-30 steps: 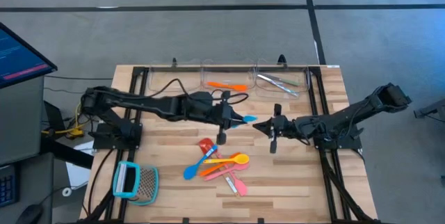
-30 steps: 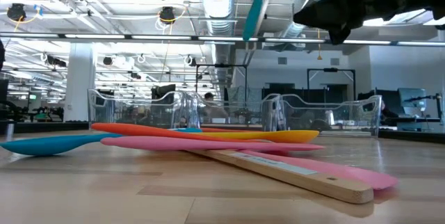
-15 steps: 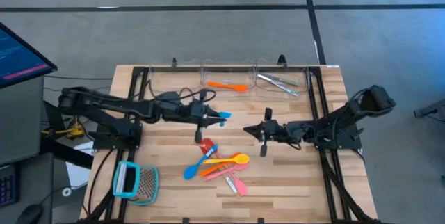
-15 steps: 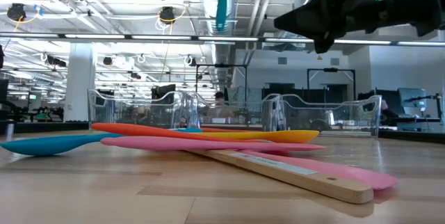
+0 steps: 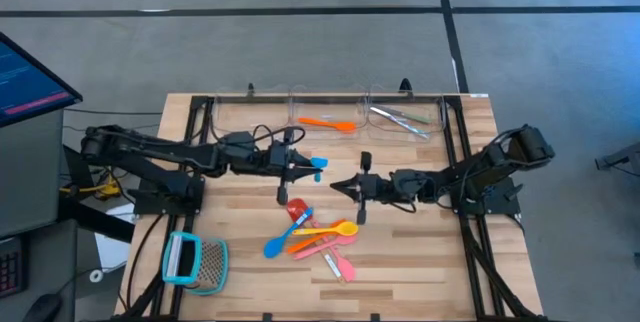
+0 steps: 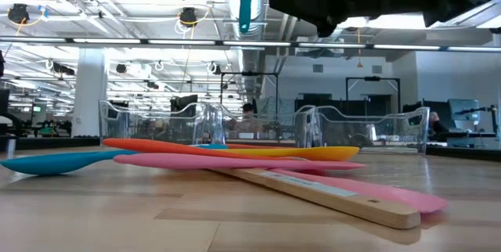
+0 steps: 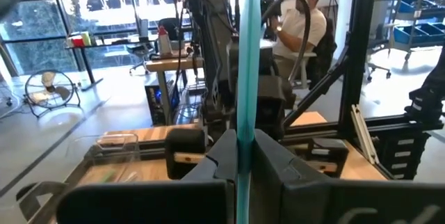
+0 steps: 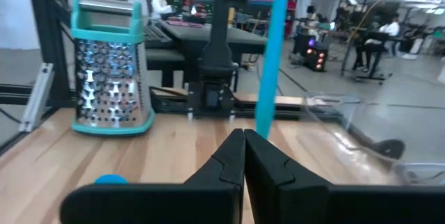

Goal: Pick & Place Kitchen Items
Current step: Put the blue spatula into the middle transparent bin

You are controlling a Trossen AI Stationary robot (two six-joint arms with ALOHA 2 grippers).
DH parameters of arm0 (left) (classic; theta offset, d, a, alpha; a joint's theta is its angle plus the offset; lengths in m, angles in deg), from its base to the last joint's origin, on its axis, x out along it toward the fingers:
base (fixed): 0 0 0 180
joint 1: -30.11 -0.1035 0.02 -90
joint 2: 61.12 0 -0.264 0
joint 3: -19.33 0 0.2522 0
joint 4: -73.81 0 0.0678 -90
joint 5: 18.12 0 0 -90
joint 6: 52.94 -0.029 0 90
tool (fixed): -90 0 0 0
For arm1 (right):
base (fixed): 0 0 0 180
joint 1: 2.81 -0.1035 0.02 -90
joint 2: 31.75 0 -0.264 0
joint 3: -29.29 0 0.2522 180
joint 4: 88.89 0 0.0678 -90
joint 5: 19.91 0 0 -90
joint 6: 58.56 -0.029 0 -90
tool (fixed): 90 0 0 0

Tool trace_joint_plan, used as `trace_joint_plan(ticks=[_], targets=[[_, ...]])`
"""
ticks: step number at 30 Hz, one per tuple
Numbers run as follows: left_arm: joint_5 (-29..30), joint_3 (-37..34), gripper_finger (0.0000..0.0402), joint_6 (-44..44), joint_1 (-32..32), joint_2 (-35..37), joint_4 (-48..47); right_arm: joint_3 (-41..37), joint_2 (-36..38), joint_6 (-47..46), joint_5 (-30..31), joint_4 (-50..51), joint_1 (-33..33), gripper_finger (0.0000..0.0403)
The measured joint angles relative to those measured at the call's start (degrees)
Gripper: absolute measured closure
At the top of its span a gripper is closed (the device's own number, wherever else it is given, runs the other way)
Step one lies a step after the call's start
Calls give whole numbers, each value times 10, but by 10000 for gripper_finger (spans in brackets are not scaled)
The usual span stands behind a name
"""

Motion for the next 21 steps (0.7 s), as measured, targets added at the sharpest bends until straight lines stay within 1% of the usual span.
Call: trace_joint_plan(ticks=[5, 8, 12, 17, 21], targets=[[0, 0, 396, 10, 0, 0, 2, 2, 2, 4, 2, -1, 11, 400], [0, 0, 396, 11, 0, 0, 3, 10, 2, 4, -15, 4, 19, 381], [0, 0, 396, 15, 0, 0, 3, 23, 2, 4, -43, 29, 21, 321], [0, 0, 396, 15, 0, 0, 4, 34, 2, 6, -45, 28, 22, 238], [0, 0, 396, 26, 0, 0, 6, 45, 2, 5, -45, 28, 29, 195]])
